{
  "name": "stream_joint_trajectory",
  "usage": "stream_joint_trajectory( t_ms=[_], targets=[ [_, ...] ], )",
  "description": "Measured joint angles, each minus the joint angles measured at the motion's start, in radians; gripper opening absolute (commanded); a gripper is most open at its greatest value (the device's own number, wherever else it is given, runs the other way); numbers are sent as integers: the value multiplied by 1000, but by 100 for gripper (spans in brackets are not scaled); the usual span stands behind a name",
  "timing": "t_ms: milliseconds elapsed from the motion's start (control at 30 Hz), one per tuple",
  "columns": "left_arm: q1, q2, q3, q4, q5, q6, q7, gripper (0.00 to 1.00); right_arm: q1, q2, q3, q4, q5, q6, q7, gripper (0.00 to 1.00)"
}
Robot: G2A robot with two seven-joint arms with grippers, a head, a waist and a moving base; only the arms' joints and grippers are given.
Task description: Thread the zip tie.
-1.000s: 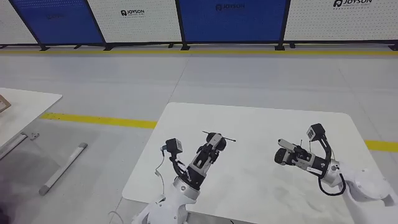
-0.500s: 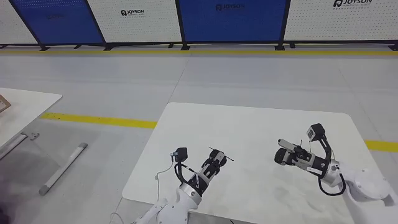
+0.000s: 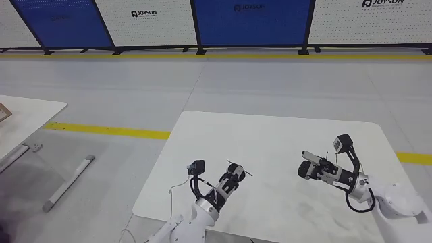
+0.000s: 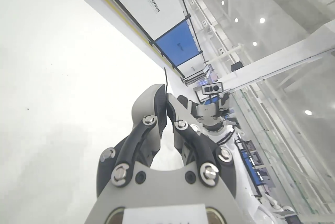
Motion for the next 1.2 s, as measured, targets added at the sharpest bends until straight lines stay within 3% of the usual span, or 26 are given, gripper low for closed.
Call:
stream_joint_trajectory(
  t_ms=[133, 433, 500, 767, 1200],
  targets=[
    [-16, -4, 15, 22, 26, 49, -3, 0, 0, 0, 0, 0, 0, 0, 0, 100],
    [-16, -5, 16, 21, 18, 48, 1, 0, 0, 0, 0, 0, 0, 0, 0, 100],
    [-19, -7, 16, 10, -4, 31, 2, 0, 0, 0, 0, 0, 0, 0, 0, 100],
    [-8, -19, -7, -72, -253, -112, 13, 0, 0, 0, 0, 0, 0, 0, 0, 100],
    [-2, -19, -7, -86, -270, -108, -10, 0, 0, 0, 0, 0, 0, 0, 0, 100]
  ],
)
